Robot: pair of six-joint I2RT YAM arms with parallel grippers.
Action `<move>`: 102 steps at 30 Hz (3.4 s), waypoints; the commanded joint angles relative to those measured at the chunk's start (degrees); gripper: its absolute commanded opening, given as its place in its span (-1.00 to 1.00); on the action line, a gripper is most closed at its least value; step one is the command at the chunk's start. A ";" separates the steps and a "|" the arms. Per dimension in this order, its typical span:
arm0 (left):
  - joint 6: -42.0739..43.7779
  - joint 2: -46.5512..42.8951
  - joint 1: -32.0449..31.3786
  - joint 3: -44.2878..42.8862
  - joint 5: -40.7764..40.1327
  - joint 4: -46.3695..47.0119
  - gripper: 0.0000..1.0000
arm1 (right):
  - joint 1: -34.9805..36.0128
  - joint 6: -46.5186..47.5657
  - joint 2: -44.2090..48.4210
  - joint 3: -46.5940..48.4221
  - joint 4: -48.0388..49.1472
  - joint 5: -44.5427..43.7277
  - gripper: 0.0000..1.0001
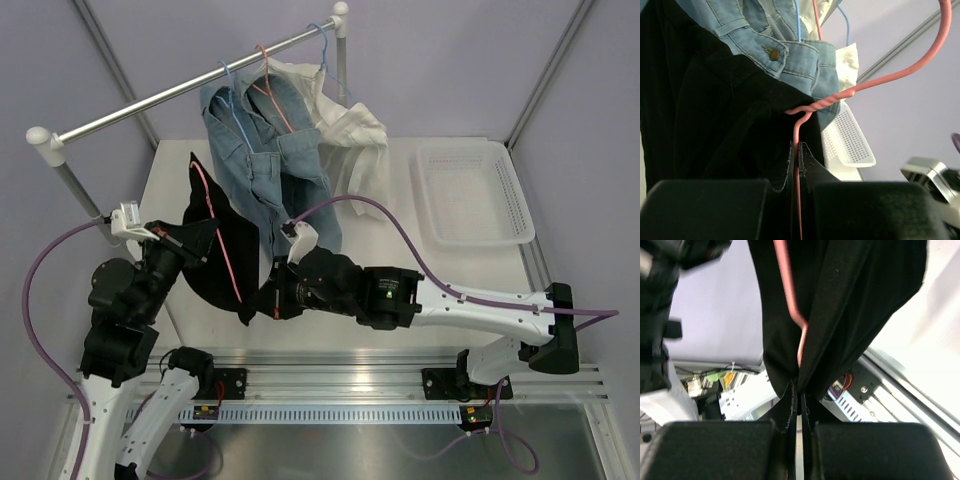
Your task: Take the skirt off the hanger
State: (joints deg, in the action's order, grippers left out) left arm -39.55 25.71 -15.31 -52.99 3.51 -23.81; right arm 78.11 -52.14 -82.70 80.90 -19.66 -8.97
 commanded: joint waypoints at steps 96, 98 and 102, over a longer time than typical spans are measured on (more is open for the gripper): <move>-29.53 32.30 -73.89 16.96 -37.00 -16.08 -1.00 | -1.73 -13.08 26.01 -28.35 -2.66 -13.08 -1.00; -30.06 30.29 -75.47 16.96 -36.29 -16.26 -1.00 | -1.82 -12.46 25.83 -27.56 -3.80 -13.79 -1.00; -31.99 25.27 -78.46 16.87 -36.29 -17.67 -1.00 | -1.73 -11.76 25.57 -25.97 -6.97 -14.76 -1.00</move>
State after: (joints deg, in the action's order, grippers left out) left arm -69.08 54.98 -92.03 -36.05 -31.81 -41.34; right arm 76.34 -64.29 -57.95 51.88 -25.43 -19.59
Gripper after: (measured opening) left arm 0.029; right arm 0.030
